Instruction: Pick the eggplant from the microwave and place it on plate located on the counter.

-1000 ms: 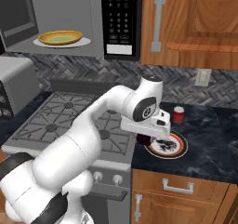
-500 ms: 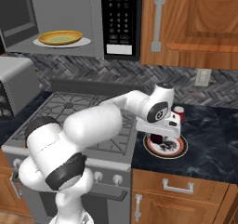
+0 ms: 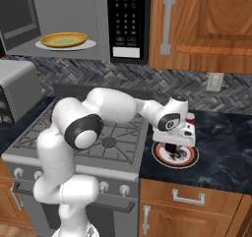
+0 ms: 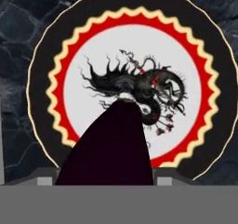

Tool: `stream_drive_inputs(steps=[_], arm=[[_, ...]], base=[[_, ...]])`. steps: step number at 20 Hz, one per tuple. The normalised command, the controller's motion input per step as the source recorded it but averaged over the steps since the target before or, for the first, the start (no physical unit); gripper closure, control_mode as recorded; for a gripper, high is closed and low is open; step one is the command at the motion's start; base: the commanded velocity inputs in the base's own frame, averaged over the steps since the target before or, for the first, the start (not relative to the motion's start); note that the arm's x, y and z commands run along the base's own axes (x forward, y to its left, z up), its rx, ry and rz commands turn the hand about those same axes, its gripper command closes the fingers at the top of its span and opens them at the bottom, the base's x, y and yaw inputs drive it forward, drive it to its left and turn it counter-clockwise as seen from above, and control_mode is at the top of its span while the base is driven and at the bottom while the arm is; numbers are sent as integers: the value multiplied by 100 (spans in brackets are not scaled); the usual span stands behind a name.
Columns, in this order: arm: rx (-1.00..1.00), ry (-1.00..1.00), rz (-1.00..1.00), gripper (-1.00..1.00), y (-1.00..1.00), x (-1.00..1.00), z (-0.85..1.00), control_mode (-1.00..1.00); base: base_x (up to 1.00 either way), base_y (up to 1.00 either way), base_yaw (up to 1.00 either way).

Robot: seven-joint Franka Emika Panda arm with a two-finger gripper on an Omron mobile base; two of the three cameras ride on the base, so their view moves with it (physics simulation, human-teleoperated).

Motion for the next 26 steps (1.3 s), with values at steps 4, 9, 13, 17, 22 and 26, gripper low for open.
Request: stream_drive_inputs(steps=[4, 9, 13, 17, 22, 26], arm=[[5, 0, 3, 100, -35, 43, -26, -100], [1, 0, 1, 100, -14, 13, -21, -100], [0, -5, 0, 100, 16, -8, -25, -100], [0, -8, 0, 100, 38, -2, -21, -100], [-1, -5, 0, 100, 50, -1, -21, -100], [0, 0, 0, 100, 7, 37, -23, -100]], base=[[0, 0, 0], [0, 0, 0], [0, 0, 0], [0, 0, 0], [0, 0, 0], [0, 0, 0]])
